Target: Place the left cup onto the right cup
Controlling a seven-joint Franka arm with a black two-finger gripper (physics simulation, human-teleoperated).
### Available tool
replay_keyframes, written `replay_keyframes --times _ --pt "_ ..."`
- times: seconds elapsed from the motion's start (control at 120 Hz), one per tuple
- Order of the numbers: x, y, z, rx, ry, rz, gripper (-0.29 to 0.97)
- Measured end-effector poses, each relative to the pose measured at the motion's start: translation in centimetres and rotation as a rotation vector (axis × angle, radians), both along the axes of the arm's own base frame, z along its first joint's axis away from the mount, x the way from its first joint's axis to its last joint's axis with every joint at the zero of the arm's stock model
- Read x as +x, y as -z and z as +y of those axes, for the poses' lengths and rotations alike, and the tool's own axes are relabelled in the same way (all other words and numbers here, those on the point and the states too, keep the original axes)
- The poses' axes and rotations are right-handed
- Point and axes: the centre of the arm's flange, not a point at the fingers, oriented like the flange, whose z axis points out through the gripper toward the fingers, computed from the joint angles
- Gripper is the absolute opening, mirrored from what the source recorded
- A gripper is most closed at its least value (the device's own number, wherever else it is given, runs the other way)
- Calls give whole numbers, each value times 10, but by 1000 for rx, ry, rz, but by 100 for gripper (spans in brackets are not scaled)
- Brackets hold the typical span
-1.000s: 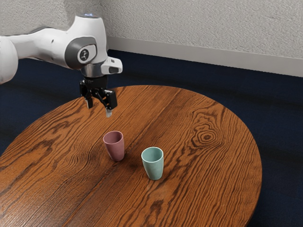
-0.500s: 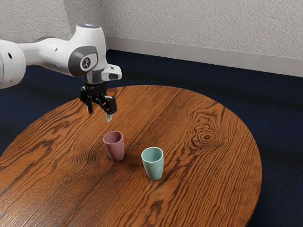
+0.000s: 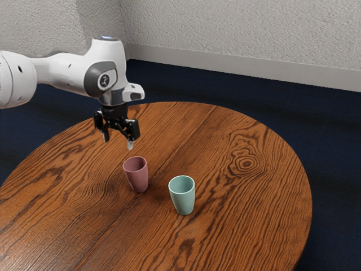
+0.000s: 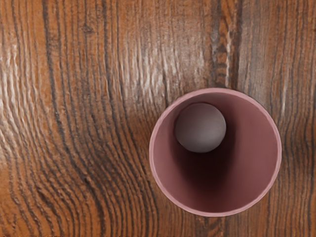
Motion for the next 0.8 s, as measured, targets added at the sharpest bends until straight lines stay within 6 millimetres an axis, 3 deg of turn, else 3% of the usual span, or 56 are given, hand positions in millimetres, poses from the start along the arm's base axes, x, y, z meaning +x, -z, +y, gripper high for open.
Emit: replay_keyframes --times 0.442,0.8 --pt "9 24 14 7 -87 -9 68" --pt "13 46 14 19 -104 16 68"
